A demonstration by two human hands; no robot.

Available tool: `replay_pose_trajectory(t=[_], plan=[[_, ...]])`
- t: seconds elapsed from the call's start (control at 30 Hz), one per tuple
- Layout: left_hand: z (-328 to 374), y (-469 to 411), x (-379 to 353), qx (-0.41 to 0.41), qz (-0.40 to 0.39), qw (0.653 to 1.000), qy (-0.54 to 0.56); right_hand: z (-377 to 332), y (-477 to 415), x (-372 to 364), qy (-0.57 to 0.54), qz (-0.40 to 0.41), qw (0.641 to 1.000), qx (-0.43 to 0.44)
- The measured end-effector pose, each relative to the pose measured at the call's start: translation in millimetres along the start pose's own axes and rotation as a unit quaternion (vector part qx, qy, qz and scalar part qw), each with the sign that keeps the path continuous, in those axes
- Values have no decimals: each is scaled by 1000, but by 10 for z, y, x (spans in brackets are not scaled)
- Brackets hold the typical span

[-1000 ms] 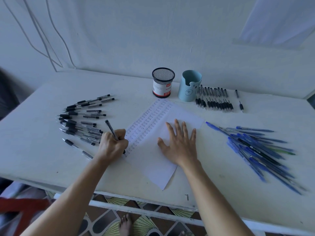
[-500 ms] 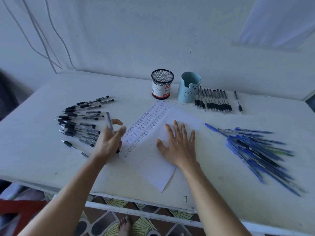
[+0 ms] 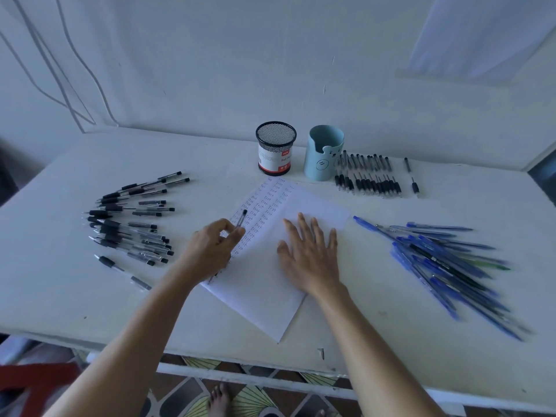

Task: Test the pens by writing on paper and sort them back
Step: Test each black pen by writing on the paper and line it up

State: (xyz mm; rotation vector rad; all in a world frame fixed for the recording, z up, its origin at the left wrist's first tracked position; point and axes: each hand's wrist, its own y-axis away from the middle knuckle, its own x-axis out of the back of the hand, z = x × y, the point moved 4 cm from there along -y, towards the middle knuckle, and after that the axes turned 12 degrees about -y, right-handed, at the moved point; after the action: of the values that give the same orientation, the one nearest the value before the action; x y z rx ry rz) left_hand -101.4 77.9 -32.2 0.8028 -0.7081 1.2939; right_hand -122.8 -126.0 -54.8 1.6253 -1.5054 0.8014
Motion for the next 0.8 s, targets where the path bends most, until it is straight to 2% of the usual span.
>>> replay_pose_trajectory(t=[0.2,0.4,0.53,0.6,0.7,0.73,0.8], plan=[[338,-260,-244,-22,-26,991,-127,62,-103,136,-97,41,994,-29],[778,-415,-408,-36,-29,978,-205,161,-208,280,-126,66,990,-16],[785,-438,-381,-19,-38,979,-202,230,-247,310,-171,72,983,-7],[722,-490,-321,2,2,984,-178,246,-251,318,-185,81,979,-11],[596,-611,-207,-8,128,981,-148,233,-271,319,-184,105,977,-25],[558,-661,-213,-24,137,977,-159,214,-274,320,-178,116,977,-28],[487,-745,-266,-31,85,977,-195,157,-278,333,-151,142,978,-36]])
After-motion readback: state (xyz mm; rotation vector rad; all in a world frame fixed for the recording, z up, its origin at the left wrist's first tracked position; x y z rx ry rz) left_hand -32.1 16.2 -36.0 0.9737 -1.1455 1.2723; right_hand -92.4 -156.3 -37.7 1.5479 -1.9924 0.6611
